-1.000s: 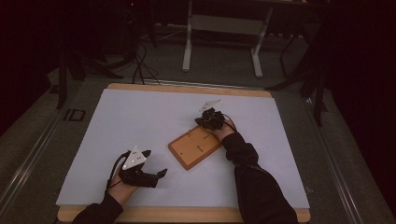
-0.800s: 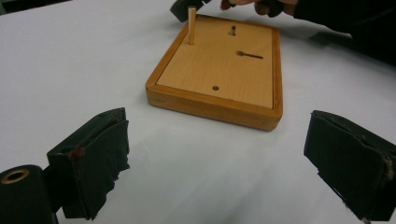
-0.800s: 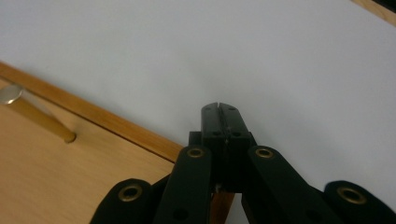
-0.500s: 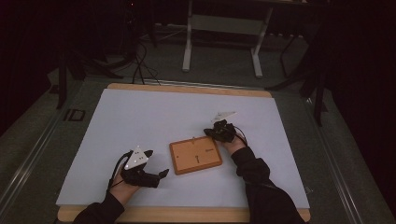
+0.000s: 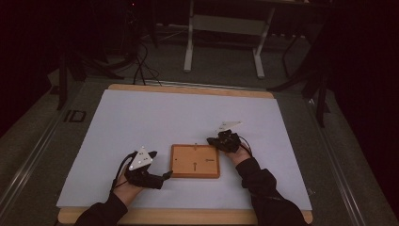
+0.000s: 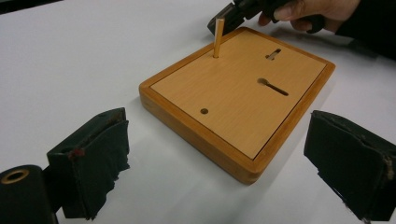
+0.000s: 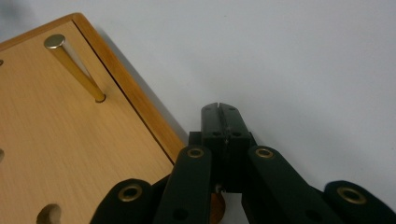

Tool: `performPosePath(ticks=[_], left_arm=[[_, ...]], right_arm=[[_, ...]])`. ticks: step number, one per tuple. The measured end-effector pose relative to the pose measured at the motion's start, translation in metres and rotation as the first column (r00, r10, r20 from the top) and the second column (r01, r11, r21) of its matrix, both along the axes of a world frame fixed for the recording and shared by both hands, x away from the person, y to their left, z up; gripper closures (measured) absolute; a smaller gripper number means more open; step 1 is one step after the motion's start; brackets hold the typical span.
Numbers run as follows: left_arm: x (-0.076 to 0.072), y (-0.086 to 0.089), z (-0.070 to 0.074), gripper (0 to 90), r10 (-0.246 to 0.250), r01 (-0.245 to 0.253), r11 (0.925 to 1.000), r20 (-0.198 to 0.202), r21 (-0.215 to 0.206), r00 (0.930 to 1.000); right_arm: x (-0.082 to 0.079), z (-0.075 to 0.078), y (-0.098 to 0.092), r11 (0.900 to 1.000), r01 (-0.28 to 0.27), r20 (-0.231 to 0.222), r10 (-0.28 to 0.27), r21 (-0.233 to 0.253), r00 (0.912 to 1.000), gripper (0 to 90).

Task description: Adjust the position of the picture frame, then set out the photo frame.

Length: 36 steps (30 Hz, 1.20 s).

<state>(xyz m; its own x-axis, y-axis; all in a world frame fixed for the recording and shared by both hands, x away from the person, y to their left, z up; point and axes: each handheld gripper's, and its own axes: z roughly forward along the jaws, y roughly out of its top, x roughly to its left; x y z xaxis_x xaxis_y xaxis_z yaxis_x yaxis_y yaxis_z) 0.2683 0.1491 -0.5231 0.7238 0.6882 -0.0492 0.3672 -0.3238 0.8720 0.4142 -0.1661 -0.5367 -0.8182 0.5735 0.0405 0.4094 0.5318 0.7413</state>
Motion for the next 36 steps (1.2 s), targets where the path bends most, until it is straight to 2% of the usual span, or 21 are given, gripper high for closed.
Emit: performPosePath(ticks=[6, 8, 11, 14, 17, 18, 21, 25, 28, 31, 33, 35, 36], left_arm=[[0.001, -0.002, 0.0, 7.0, -0.026, 0.027, 0.9996, 0.025, -0.006, 0.9993], [0.002, -0.003, 0.0, 7.1, -0.041, 0.042, 0.9989, 0.03, -0.021, 0.9987], [0.003, -0.005, 0.001, 7.5, -0.063, 0.063, 0.9976, 0.022, -0.027, 0.9978], [0.004, -0.008, 0.001, 7.5, -0.091, 0.091, 0.9955, 0.0, -0.028, 0.9959], [0.005, -0.012, 0.005, 7.5, -0.145, 0.142, 0.9886, -0.051, -0.05, 0.9881], [0.004, -0.013, 0.005, 7.5, -0.155, 0.152, 0.9869, -0.048, -0.054, 0.9868], [0.005, -0.018, 0.009, 7.5, -0.189, 0.188, 0.9817, -0.05, -0.032, 0.9807], [0.007, -0.023, 0.011, 7.5, -0.221, 0.22, 0.975, -0.05, -0.035, 0.974], [0.01, -0.027, 0.01, 7.5, -0.225, 0.223, 0.9741, -0.052, -0.038, 0.973], [0.013, -0.029, 0.012, 7.5, -0.23, 0.228, 0.9727, -0.052, -0.043, 0.9718], [0.015, -0.031, 0.013, 7.5, -0.241, 0.238, 0.9702, -0.056, -0.044, 0.969], [0.018, -0.032, 0.015, 7.5, -0.237, 0.235, 0.971, -0.049, -0.043, 0.9702], [0.02, -0.033, 0.016, 7.5, -0.247, 0.244, 0.9685, -0.055, -0.051, 0.9676]], right_arm=[[-0.001, 0.003, -0.002, 1.0, -0.003, 0.011, 0.003, 0.023, 0.9999, 90.0], [-0.002, 0.006, -0.004, 1.0, -0.001, 0.022, 0.001, 0.024, 0.9998, 90.0], [-0.006, 0.012, -0.008, 1.0, -0.001, 0.027, 0.0, 0.026, 0.9996, 89.1], [-0.01, 0.018, -0.013, 0.999, -0.001, 0.021, 0.0, 0.047, 0.9998, 84.2], [-0.017, 0.024, -0.018, 0.998, -0.014, 0.034, 0.012, 0.055, 0.9993, 81.7], [-0.02, 0.027, -0.019, 0.999, -0.015, 0.047, 0.012, 0.053, 0.9988, 79.8], [-0.027, 0.034, -0.025, 0.997, -0.027, 0.047, 0.023, 0.076, 0.9986, 70.8], [-0.041, 0.042, -0.033, 0.996, -0.044, 0.056, 0.04, 0.074, 0.9976, 58.7], [-0.051, 0.047, -0.04, 0.995, -0.044, 0.062, 0.039, 0.087, 0.9973, 51.9], [-0.06, 0.051, -0.05, 0.991, -0.039, 0.067, 0.031, 0.128, 0.9973, 47.0], [-0.066, 0.052, -0.055, 0.989, -0.036, 0.073, 0.026, 0.141, 0.997, 39.8], [-0.072, 0.051, -0.059, 0.988, -0.024, 0.07, 0.013, 0.154, 0.9974, 33.3], [-0.075, 0.05, -0.061, 0.986, -0.023, 0.065, 0.013, 0.162, 0.9978, 29.6]])
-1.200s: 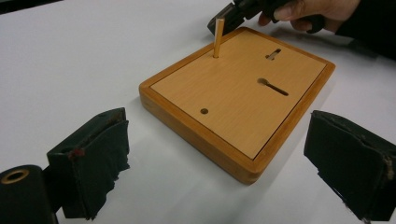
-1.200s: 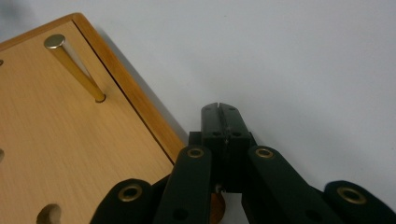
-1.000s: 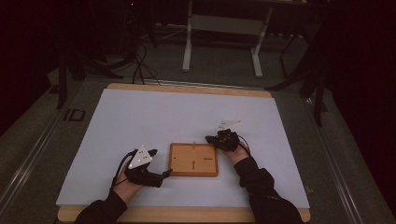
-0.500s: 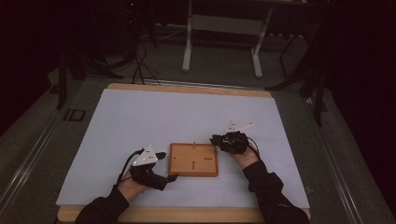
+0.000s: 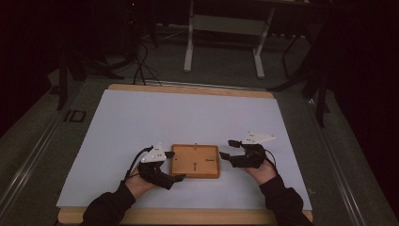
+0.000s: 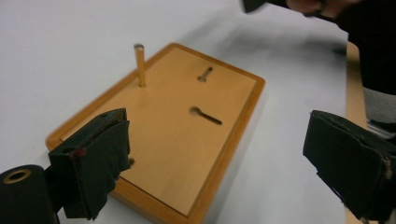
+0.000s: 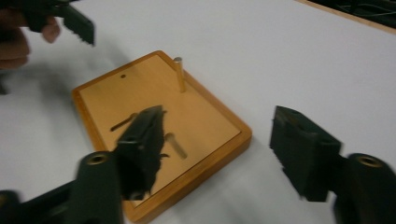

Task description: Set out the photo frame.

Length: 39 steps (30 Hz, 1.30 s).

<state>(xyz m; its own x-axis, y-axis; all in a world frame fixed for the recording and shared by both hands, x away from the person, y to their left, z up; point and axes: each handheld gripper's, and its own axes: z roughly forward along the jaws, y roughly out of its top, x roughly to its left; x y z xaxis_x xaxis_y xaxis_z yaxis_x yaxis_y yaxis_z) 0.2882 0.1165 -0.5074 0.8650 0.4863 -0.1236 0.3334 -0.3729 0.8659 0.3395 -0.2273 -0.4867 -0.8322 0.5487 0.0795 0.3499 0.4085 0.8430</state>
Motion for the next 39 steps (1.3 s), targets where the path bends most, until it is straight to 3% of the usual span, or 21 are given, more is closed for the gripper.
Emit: performPosePath(ticks=[3, 8, 15, 19, 20, 24, 32, 39], left_arm=[[0.005, -0.003, 0.002, 7.6, -0.003, 0.003, 1.0, 0.002, 0.007, 1.0], [0.014, -0.009, 0.006, 9.5, -0.021, 0.02, 0.9996, 0.019, 0.022, 0.9996], [0.033, -0.015, 0.005, 16.5, -0.014, 0.013, 0.9992, 0.033, 0.037, 0.9993], [0.043, -0.018, 0.003, 30.3, -0.006, 0.004, 0.999, 0.041, 0.045, 0.9992], [0.049, -0.021, 0.001, 30.3, -0.011, 0.009, 0.999, 0.037, 0.044, 0.9993], [0.059, -0.029, -0.003, 43.4, -0.008, 0.005, 0.9971, 0.042, 0.076, 0.9991], [0.077, -0.043, -0.013, 58.5, 0.01, -0.013, 0.9928, 0.028, 0.119, 0.9996], [0.083, -0.05, -0.013, 72.4, -0.001, -0.003, 0.9927, 0.034, 0.121, 0.9994]], right_arm=[[-0.009, -0.003, -0.005, 1.0, -0.006, 0.012, 0.006, 0.013, 0.9999, 20.6], [-0.021, -0.006, -0.009, 0.999, 0.012, 0.022, -0.012, 0.034, 0.9997, 18.2], [-0.044, -0.004, -0.007, 1.0, -0.002, 0.114, 0.002, 0.004, 0.9935, 18.3], [-0.048, -0.004, -0.007, 1.0, -0.019, 0.114, 0.018, 0.006, 0.9933, 18.2], [-0.049, -0.004, -0.006, 1.0, -0.024, 0.115, 0.024, 0.002, 0.993, 18.2], [-0.051, -0.007, -0.006, 0.999, -0.044, 0.104, 0.046, -0.017, 0.9935, 17.0], [-0.051, -0.014, -0.003, 0.995, -0.104, 0.054, 0.104, -0.004, 0.9931, 14.5], [-0.051, -0.013, -0.002, 0.997, -0.073, 0.072, 0.073, -0.007, 0.9947, 13.7]])
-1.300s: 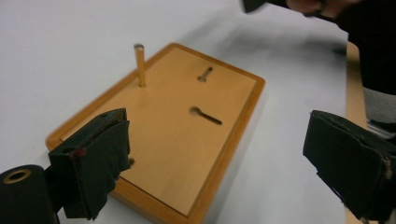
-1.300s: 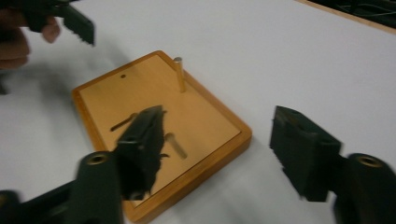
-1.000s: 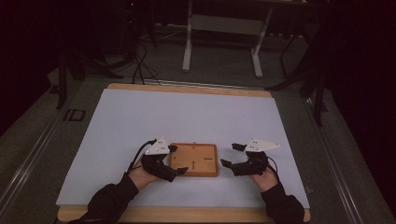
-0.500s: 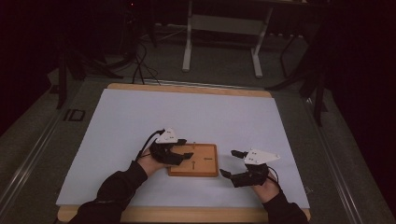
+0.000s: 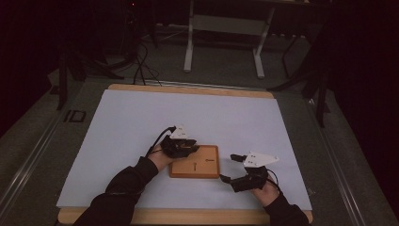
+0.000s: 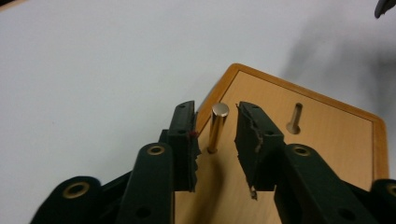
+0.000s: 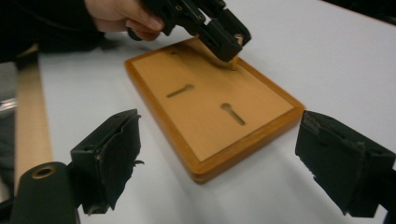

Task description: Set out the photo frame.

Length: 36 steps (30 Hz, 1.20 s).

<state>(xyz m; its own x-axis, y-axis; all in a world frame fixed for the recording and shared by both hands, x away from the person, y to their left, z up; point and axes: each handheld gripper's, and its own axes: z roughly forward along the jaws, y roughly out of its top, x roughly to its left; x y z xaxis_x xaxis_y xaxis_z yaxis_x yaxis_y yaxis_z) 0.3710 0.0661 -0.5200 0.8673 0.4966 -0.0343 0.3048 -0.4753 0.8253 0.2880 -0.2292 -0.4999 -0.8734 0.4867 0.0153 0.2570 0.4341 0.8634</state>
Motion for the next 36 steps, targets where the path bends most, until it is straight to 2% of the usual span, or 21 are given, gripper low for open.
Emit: performPosePath(ticks=[3, 8, 10, 13, 17, 20, 21, 24, 25, 26, 27, 30, 31, 33, 34, 36], left_arm=[[0.0, -0.001, 0.002, 78.5, -0.007, 0.007, 0.9999, 0.012, 0.01, 0.9999], [0.004, -0.001, 0.003, 83.2, -0.02, 0.02, 0.9997, -0.001, 0.018, 0.9998], [0.006, 0.0, 0.004, 83.5, -0.035, 0.035, 0.9992, -0.013, 0.017, 0.9993], [0.011, 0.001, 0.005, 83.8, -0.06, 0.061, 0.998, -0.035, 0.017, 0.9976], [0.015, 0.002, 0.005, 83.7, -0.08, 0.081, 0.9966, -0.059, 0.014, 0.995], [0.019, 0.003, 0.005, 83.7, -0.09, 0.091, 0.9959, -0.077, 0.003, 0.9929], [0.02, 0.004, 0.004, 83.7, -0.092, 0.092, 0.9957, -0.087, -0.006, 0.992], [0.025, 0.005, 0.004, 83.8, -0.102, 0.1, 0.9947, -0.113, -0.022, 0.9883], [0.027, 0.006, 0.004, 83.9, -0.104, 0.101, 0.9944, -0.121, -0.029, 0.9871], [0.028, 0.006, 0.004, 83.8, -0.106, 0.102, 0.994, -0.133, -0.04, 0.9854], [0.03, 0.007, 0.003, 83.8, -0.109, 0.103, 0.9936, -0.142, -0.046, 0.9839], [0.034, 0.008, 0.003, 83.9, -0.115, 0.106, 0.9924, -0.163, -0.061, 0.9798], [0.035, 0.008, 0.003, 83.9, -0.119, 0.11, 0.9919, -0.17, -0.064, 0.9782], [0.036, 0.008, 0.003, 83.9, -0.121, 0.11, 0.9915, -0.179, -0.068, 0.9764], [0.037, 0.008, 0.003, 84.0, -0.123, 0.113, 0.9913, -0.177, -0.067, 0.9764], [0.037, 0.008, 0.003, 84.0, -0.124, 0.113, 0.9913, -0.179, -0.067, 0.9761]], right_arm=[[-0.001, 0.0, -0.001, 1.0, -0.012, 0.007, 0.013, -0.001, 0.9999, 13.8], [-0.008, -0.001, 0.005, 0.997, -0.037, 0.05, 0.041, -0.063, 0.9979, 13.9], [-0.012, -0.002, 0.008, 0.992, -0.064, 0.078, 0.073, -0.11, 0.9943, 13.6], [-0.02, -0.006, 0.016, 0.982, -0.062, 0.141, 0.088, -0.178, 0.9861, 12.5], [-0.027, -0.01, 0.026, 0.97, -0.069, 0.173, 0.111, -0.234, 0.9787, 13.0], [-0.032, -0.012, 0.031, 0.96, -0.049, 0.229, 0.115, -0.276, 0.9666, 16.8], [-0.034, -0.012, 0.032, 0.957, -0.048, 0.242, 0.121, -0.287, 0.9626, 22.4], [-0.039, -0.014, 0.036, 0.936, -0.054, 0.297, 0.165, -0.348, 0.9405, 32.9], [-0.041, -0.015, 0.037, 0.926, -0.045, 0.327, 0.178, -0.375, 0.9281, 34.2], [-0.043, -0.017, 0.039, 0.908, -0.039, 0.354, 0.202, -0.418, 0.9131, 36.6], [-0.046, -0.019, 0.04, 0.891, -0.016, 0.392, 0.216, -0.455, 0.8944, 38.2], [-0.052, -0.026, 0.044, 0.854, 0.032, 0.484, 0.263, -0.519, 0.8343, 42.4], [-0.052, -0.028, 0.045, 0.828, 0.048, 0.511, 0.298, -0.559, 0.8067, 43.0], [-0.054, -0.035, 0.047, 0.792, 0.081, 0.551, 0.344, -0.605, 0.76, 45.9], [-0.054, -0.038, 0.049, 0.776, 0.1, 0.564, 0.357, -0.623, 0.7445, 45.9], [-0.054, -0.044, 0.05, 0.754, 0.117, 0.589, 0.395, -0.646, 0.7053, 50.2]])
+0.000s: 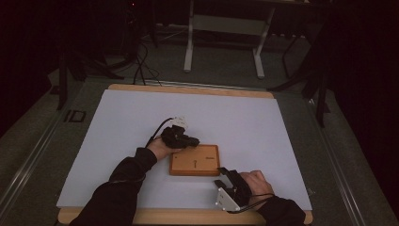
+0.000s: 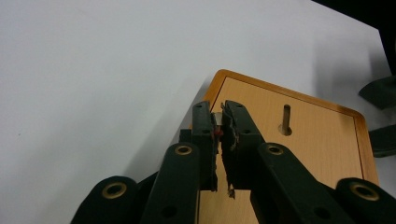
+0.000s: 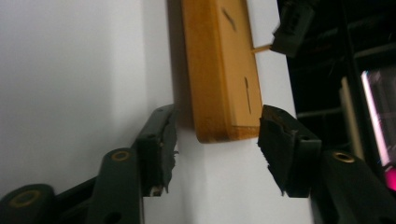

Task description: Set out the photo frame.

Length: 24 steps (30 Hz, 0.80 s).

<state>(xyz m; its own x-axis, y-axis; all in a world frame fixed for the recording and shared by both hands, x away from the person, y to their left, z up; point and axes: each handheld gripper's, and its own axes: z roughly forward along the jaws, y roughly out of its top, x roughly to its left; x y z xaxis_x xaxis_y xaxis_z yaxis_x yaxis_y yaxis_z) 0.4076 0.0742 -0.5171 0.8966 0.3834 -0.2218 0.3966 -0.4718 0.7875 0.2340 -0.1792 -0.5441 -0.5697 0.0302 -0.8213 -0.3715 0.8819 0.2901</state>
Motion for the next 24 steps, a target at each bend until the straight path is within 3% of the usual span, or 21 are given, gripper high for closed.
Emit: performPosePath(ticks=[4, 6, 15, 24], left_arm=[[0.0, 0.0, 0.0, 84.0, -0.003, 0.003, 1.0, -0.001, -0.001, 1.0], [0.0, 0.0, 0.0, 83.9, -0.004, 0.004, 1.0, 0.0, 0.002, 1.0], [0.001, 0.0, 0.0, 83.9, -0.005, 0.005, 1.0, -0.008, 0.0, 1.0], [0.001, 0.0, 0.0, 83.8, -0.009, 0.009, 1.0, -0.008, 0.004, 0.9999]], right_arm=[[0.001, -0.01, 0.005, 0.997, -0.007, 0.117, 0.016, -0.078, 0.9931, 51.7], [0.002, -0.013, 0.006, 0.995, 0.002, 0.153, 0.013, -0.098, 0.9881, 53.0], [0.007, -0.022, 0.01, 0.99, -0.004, 0.199, 0.032, -0.141, 0.9794, 59.2], [0.007, -0.023, 0.011, 0.988, -0.03, 0.208, 0.06, -0.148, 0.9762, 65.0]])
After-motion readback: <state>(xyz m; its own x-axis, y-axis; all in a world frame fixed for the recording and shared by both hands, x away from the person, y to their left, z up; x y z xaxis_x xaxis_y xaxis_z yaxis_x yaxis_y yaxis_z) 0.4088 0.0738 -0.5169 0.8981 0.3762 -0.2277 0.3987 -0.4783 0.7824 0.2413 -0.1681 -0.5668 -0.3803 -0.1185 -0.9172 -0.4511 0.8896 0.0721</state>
